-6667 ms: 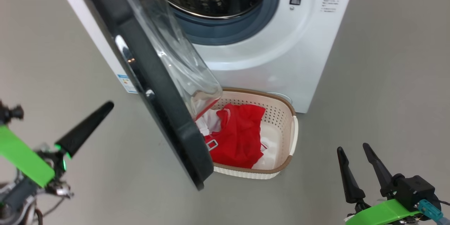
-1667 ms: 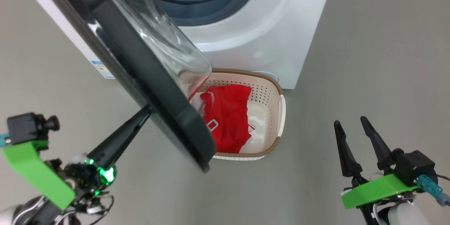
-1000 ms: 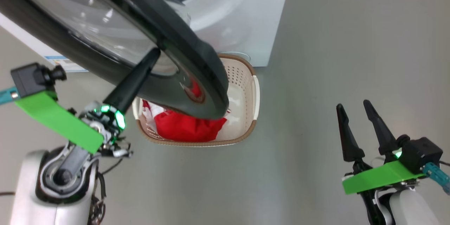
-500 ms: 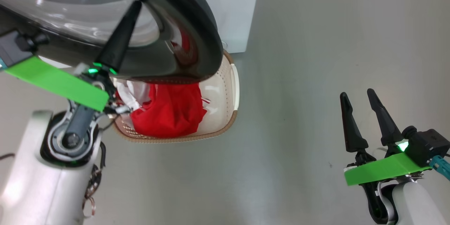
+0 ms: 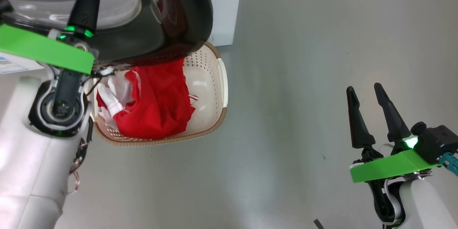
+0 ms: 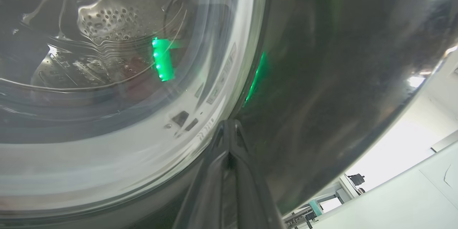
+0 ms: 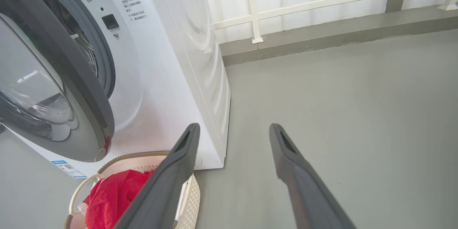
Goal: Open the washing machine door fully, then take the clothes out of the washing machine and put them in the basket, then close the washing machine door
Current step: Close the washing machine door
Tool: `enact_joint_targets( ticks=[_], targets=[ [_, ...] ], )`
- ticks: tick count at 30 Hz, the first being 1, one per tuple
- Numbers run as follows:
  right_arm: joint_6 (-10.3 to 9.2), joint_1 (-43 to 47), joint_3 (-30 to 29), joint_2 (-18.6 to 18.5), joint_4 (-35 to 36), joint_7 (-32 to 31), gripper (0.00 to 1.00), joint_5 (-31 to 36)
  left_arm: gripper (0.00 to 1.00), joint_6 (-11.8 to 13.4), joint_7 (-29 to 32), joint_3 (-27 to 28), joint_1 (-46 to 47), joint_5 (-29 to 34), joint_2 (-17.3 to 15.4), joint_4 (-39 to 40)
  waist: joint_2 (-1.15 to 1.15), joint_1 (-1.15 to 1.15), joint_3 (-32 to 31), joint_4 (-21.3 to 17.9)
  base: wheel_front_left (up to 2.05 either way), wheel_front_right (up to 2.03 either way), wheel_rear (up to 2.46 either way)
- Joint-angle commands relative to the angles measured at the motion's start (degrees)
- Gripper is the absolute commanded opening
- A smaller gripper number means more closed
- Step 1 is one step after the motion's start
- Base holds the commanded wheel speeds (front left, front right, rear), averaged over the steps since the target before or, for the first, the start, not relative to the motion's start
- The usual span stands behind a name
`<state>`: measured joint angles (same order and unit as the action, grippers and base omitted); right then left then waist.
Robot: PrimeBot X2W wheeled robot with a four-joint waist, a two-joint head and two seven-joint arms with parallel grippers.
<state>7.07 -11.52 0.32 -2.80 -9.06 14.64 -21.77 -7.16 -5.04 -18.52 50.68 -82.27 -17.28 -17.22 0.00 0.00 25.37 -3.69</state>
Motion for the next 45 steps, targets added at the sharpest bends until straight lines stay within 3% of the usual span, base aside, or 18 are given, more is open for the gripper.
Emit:
enact_joint_targets(
  ticks=[1, 10, 22, 37, 40, 42, 45],
  targets=[
    [0.42, -0.7, 1.2, -0.1, 1.5, 0.4, 1.00, -0.5, 0.00, -0.3, -0.5, 1.1, 1.8, -0.2, -2.5, 1.1, 0.00, 0.00, 0.1, -0.1, 0.00, 0.00, 0.00],
    [0.42, 0.0, 0.6, -0.1, 1.2, 0.4, 1.00, 0.0, 0.00, -0.3, -4.7, -4.0, -0.4, -3.1, -4.7, 1.2, 0.00, 0.00, -1.5, 0.9, 0.00, 0.00, 0.00],
    [0.42, 2.8, -0.1, -0.1, 0.5, 0.4, 1.00, 1.8, 0.00, -0.3, -9.8, -10.5, -12.4, 0.8, -7.1, 1.7, 0.00, 0.00, -6.8, 3.1, 0.00, 0.00, 0.00],
    [0.42, 8.1, -1.7, -0.1, 0.3, 0.4, 1.00, 3.2, 0.00, -0.3, -10.0, 3.2, -30.3, 8.7, -3.9, 2.7, 0.00, 0.00, -11.8, 5.4, 0.00, 0.00, 0.00],
    [0.42, 8.6, -2.0, -0.1, 0.3, 0.4, 1.00, 3.5, 0.09, -0.3, -10.0, 4.8, -32.2, 11.4, -3.9, 2.7, 0.00, 0.00, -12.1, 5.5, 0.00, 0.00, 0.00],
    [0.42, 9.0, -2.3, -0.1, 0.3, 0.4, 1.00, 3.6, 0.31, -0.3, -10.0, 6.5, -34.2, 14.0, -3.6, 2.5, 0.00, 0.00, -12.5, 5.6, 0.00, 0.00, 0.00],
    [0.42, 9.8, -2.7, -0.1, 0.4, 0.4, 1.00, 3.7, 0.44, -0.3, -10.0, 8.8, -36.9, 18.0, -3.2, 2.2, 0.00, 0.00, -12.9, 5.6, 0.00, 0.00, 0.00]
  ],
)
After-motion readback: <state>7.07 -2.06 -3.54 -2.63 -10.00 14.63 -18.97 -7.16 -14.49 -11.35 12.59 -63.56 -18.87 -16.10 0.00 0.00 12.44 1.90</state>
